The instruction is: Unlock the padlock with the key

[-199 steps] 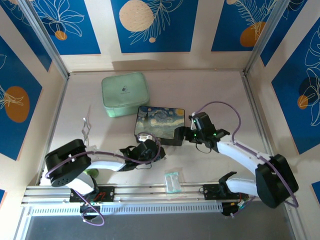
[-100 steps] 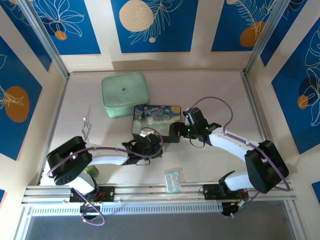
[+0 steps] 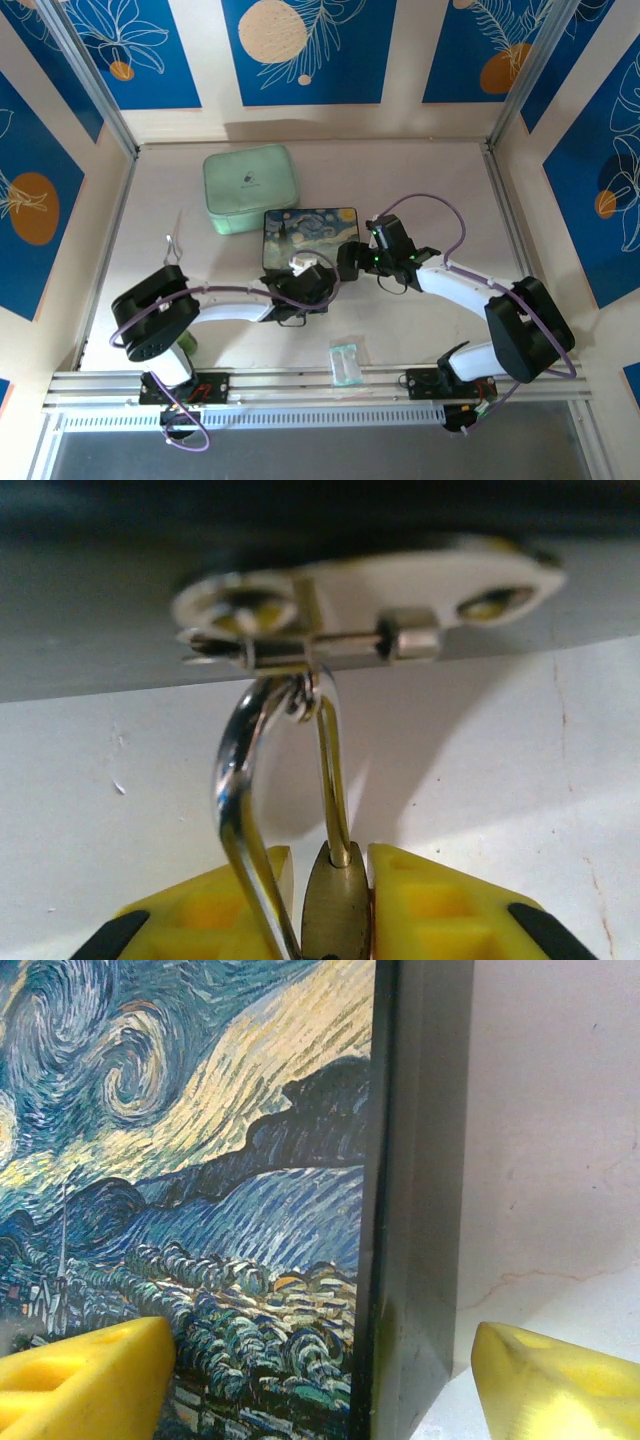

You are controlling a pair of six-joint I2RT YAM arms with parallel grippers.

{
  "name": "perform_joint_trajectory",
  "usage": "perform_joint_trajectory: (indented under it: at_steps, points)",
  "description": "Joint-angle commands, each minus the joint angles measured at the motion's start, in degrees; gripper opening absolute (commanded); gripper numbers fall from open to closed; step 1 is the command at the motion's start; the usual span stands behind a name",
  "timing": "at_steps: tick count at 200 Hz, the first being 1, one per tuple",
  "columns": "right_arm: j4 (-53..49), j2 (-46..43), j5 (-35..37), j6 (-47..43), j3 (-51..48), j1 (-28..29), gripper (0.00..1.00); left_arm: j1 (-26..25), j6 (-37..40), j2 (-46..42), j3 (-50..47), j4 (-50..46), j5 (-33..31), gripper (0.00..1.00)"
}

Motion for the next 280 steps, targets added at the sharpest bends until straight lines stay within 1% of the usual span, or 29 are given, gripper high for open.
perform_joint_trajectory:
  at_steps: [1,20,31,70,99,112,123,139,170,194,230,255,280]
  points:
    - [-6.6,2.9,0.3,-0.2,-3.2,0.4,0.78,-0.4,3.4,3.7,1.2,-9.2,-5.7,0.25]
    - [-6.8,3.1,0.2,0.0,-3.3,0.4,0.78,-1.4,4.1,5.0,4.1,-13.0,-8.3,0.25]
    - [-6.8,3.1,0.1,0.0,-3.5,0.4,0.78,-1.8,4.5,5.6,5.3,-15.2,-9.7,0.21]
    - [-7.0,2.7,0.1,0.3,-4.0,0.3,0.78,-1.8,6.5,5.2,6.4,-21.0,-12.1,0.13]
    - [-6.6,2.9,-0.1,0.5,-4.1,0.3,0.78,-1.4,8.1,4.4,6.8,-24.0,-13.0,0.11]
    - [-6.4,3.1,-0.3,0.6,-4.0,0.3,0.78,-1.5,8.5,5.2,8.2,-27.2,-15.2,0.12]
    - [-6.2,3.3,-0.5,0.6,-4.0,0.3,0.78,-1.5,8.7,6.5,9.8,-29.9,-16.8,0.14]
    - [-6.0,3.6,-0.6,0.7,-4.0,0.2,0.78,-1.5,9.0,8.6,11.7,-31.9,-17.5,0.17]
    - [-6.1,3.8,-0.7,0.7,-4.1,0.2,0.78,-2.2,9.1,9.6,11.6,-27.6,-14.1,0.18]
    - [-6.1,3.4,-0.9,0.9,-4.5,0.2,0.78,-2.5,8.7,9.1,11.6,-26.4,-13.4,0.27]
    - [-4.7,4.5,-1.6,1.3,-4.7,0.3,0.78,-4.0,9.1,9.3,12.6,-24.8,-12.9,0.27]
    - [-4.0,5.8,-2.1,1.7,-4.7,0.4,0.78,-6.0,8.1,11.7,15.9,-27.7,-14.2,0.27]
    - [-3.9,5.9,-2.3,1.7,-4.7,0.4,0.78,-6.6,7.3,12.1,14.9,-25.6,-11.9,0.29]
